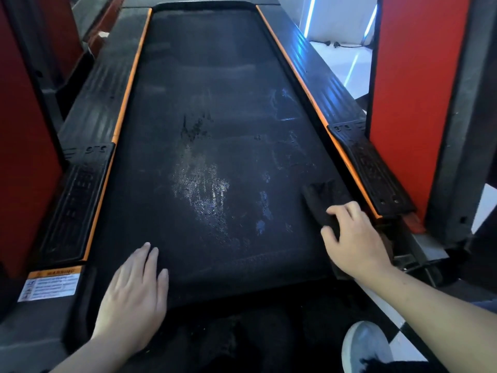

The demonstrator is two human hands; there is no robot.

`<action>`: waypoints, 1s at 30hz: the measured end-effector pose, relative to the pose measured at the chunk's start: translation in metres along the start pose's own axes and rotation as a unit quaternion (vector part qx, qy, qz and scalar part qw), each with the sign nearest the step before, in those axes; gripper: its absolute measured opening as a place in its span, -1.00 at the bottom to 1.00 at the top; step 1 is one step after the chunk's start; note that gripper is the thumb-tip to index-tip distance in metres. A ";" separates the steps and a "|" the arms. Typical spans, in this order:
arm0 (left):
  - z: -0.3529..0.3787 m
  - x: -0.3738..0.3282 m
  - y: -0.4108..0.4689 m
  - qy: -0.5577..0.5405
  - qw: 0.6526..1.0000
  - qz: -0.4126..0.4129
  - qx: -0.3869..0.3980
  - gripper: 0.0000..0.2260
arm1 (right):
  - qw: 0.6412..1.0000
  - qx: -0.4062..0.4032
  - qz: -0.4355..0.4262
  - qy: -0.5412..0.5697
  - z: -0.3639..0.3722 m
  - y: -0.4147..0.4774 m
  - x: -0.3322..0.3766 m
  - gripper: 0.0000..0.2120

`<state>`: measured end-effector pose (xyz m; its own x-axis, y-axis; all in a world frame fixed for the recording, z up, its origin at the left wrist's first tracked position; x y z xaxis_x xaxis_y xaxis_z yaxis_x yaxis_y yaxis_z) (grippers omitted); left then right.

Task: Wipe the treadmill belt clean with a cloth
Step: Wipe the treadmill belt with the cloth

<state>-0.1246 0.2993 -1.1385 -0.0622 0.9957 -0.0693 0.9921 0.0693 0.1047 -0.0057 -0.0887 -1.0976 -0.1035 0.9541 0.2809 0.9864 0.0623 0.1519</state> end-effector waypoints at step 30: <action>-0.010 0.127 0.061 0.010 0.998 -0.053 -0.039 -0.42 | 1.000 0.022 0.013 -0.010 0.035 0.004 0.067 -0.54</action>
<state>-0.0727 0.4305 -1.1308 -0.1687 0.9836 -0.0639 0.9685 0.1775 0.1750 -0.0043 -0.0145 -1.1110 -0.0760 0.9612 0.2651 0.9934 0.0500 0.1036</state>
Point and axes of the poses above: each hand's wrist, its own y-axis towards the middle knuckle, its own z-axis out of the palm, x = y × z, the point moved 9 cm from there along y, towards the middle knuckle, and after that the axes turned 1 degree about -y, right-handed, at the moved point
